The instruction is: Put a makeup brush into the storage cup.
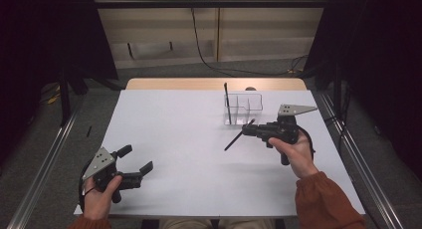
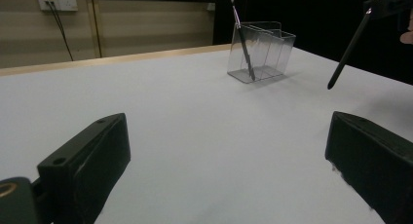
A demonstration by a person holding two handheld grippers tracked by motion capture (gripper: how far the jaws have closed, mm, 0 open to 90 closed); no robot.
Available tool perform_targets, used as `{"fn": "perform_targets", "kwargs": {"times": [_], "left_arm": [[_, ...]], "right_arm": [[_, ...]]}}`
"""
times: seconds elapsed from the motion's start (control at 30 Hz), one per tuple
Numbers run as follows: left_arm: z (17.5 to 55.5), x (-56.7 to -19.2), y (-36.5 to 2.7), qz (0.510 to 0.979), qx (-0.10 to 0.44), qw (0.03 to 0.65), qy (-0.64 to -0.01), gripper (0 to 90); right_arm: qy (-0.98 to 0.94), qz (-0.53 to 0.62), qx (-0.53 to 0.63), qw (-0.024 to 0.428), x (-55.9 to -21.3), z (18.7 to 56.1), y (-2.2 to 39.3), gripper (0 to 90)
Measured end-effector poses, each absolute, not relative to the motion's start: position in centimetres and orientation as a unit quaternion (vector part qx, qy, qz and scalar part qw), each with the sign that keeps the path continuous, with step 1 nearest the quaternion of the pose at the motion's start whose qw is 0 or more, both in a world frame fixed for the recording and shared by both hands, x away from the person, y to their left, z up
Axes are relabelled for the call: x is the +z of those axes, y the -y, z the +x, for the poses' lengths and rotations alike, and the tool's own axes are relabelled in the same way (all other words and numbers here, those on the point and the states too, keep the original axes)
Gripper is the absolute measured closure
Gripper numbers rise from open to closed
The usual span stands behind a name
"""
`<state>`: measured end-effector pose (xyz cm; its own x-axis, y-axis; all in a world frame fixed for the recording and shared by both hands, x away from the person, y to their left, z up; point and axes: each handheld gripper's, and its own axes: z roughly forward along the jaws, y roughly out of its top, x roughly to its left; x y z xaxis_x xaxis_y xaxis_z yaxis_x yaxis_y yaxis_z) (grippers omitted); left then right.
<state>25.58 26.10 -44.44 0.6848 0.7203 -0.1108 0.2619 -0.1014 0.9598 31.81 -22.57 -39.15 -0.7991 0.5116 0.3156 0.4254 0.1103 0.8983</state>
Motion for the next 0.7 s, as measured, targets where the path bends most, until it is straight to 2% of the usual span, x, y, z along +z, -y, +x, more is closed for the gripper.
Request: {"fn": "perform_targets", "kwargs": {"times": [0.7], "left_arm": [[25.5, -44.4, -26.3, 0.718, 0.201, 0.571, -0.342, 2.7]], "right_arm": [[-0.743, 0.328, 0.579, 0.074, -35.4, 34.7, 24.0, 84.1]]}}
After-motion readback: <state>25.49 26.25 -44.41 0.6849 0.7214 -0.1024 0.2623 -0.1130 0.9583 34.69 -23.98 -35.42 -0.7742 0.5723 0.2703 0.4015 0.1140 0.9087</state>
